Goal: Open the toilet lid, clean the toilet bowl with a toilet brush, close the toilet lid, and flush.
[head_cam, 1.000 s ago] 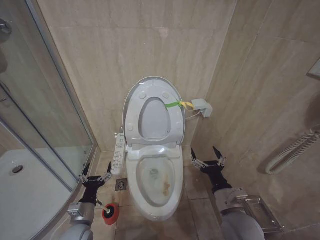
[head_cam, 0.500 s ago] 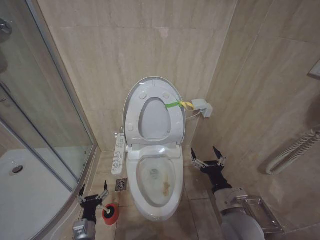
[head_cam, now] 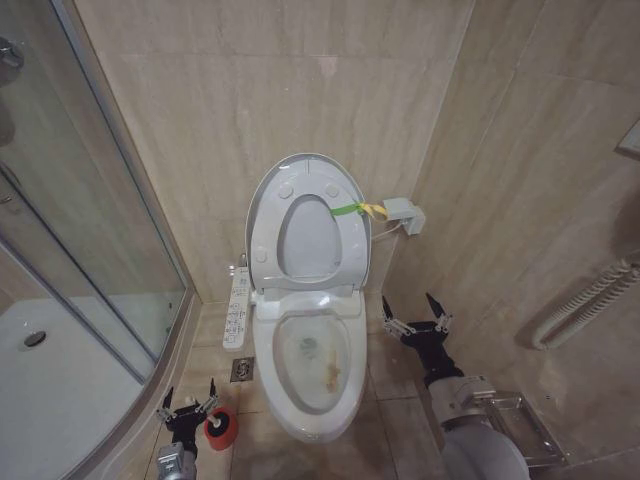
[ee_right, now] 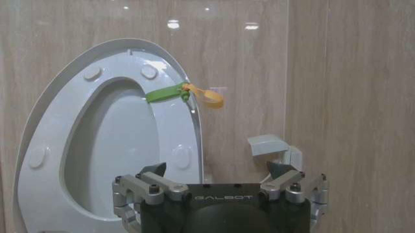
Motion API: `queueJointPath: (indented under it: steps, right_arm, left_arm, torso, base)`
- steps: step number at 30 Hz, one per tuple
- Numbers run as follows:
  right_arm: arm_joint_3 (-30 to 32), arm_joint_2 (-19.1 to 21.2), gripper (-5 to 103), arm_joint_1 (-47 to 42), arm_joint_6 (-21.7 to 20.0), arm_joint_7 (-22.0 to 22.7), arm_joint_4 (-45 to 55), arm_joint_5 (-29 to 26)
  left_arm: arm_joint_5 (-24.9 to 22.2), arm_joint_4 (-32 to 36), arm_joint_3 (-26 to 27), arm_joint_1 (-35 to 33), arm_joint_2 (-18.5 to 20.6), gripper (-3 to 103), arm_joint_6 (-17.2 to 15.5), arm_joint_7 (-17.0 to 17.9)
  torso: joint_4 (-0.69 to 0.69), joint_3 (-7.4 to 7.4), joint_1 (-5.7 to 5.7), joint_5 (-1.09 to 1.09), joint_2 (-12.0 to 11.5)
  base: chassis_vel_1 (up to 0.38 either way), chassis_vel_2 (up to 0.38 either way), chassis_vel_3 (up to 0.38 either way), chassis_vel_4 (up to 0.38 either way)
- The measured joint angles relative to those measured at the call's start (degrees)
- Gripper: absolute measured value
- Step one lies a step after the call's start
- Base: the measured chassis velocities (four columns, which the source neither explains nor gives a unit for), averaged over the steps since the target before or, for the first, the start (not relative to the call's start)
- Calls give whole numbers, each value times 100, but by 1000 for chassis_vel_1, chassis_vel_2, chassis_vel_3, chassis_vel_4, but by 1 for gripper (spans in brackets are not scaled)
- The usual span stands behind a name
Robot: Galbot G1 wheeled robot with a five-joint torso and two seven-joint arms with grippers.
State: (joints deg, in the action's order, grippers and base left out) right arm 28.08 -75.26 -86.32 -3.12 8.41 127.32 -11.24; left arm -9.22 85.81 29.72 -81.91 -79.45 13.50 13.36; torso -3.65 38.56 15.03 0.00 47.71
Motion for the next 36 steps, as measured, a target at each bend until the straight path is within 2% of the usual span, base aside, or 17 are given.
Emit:
queueJointPath:
  steps: [6, 14, 18, 21, 25, 31, 32, 36]
  right_arm:
    - [0, 0, 100, 0, 0, 0, 0, 0]
    - [0, 0, 100, 0, 0, 0, 0, 0]
    - [0, 0, 100, 0, 0, 0, 0, 0]
    - [0, 0, 100, 0, 0, 0, 0, 0]
    - [0, 0, 100, 0, 0, 0, 0, 0]
    - [0, 0, 100, 0, 0, 0, 0, 0]
    - [0, 0, 100, 0, 0, 0, 0, 0]
    - [0, 0, 100, 0, 0, 0, 0, 0]
  left_arm:
    - [-22, -505, -24, 172, 15, 100, 66, 12]
    - [-65, -1245, -55, 506, 70, 100, 196, -165]
    - [-69, -1671, -57, 733, 142, 100, 387, -357]
    - [34, -2086, -71, 937, 222, 100, 687, -663]
    - [39, -2213, -78, 1039, 246, 99, 775, -810]
    - [54, -2263, -86, 1060, 208, 99, 814, -840]
    - [59, -2265, -86, 1056, 187, 92, 817, -840]
    - [80, -2243, -80, 1011, 147, 92, 819, -829]
  torso:
    - [1, 0, 0, 0, 0]
    - [1, 0, 0, -1, 0]
    - [0, 0, 0, 0, 0]
    - [1, 0, 0, -1, 0]
    - [0, 0, 0, 0, 0]
    - [0, 0, 0, 0, 0]
    - [0, 0, 0, 0, 0]
    - [1, 0, 0, -1, 0]
  base:
    - [0, 0, 0, 0]
    - [0, 0, 0, 0]
    - [0, 0, 0, 0]
    - [0, 0, 0, 0]
    - [0, 0, 0, 0]
    - [0, 0, 0, 0]
    - [0, 0, 0, 0]
    - [0, 0, 0, 0]
